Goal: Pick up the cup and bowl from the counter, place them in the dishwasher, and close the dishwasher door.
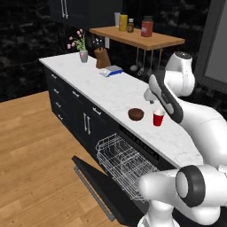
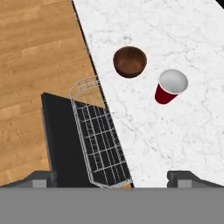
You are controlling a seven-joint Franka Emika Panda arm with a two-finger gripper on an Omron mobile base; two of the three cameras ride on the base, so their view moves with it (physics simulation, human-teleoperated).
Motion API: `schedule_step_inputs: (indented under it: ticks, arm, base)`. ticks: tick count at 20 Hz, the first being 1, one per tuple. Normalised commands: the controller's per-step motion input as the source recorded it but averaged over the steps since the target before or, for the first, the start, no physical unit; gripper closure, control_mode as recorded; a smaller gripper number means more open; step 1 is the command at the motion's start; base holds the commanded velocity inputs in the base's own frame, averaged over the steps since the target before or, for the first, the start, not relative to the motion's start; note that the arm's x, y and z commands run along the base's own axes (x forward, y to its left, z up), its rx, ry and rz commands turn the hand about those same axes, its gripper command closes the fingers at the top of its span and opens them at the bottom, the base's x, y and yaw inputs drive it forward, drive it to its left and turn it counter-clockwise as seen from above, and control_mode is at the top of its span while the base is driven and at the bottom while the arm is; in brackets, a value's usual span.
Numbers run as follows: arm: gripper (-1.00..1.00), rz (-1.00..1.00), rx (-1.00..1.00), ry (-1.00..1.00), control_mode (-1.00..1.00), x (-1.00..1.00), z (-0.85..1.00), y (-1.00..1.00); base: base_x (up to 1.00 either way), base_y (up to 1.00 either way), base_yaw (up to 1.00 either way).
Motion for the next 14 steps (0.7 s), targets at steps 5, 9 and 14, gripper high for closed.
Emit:
schedule_step_inputs:
  ticks: [5,9,14]
  arm:
    - [-1.0,0.05,-0.06,0.0,-1.0,0.63,-0.54,-0.44]
    - [-1.0,0.05,-0.08,0.0,-1.0,0.5,-0.5,-0.36]
    - [-1.0,0.06,-0.06,0.02,-1.0,0.43,-0.42,-0.23]
  base:
    - [0.0,0.0,0.0]
    - [0.0,0.0,0.0]
    - [0.0,0.0,0.0]
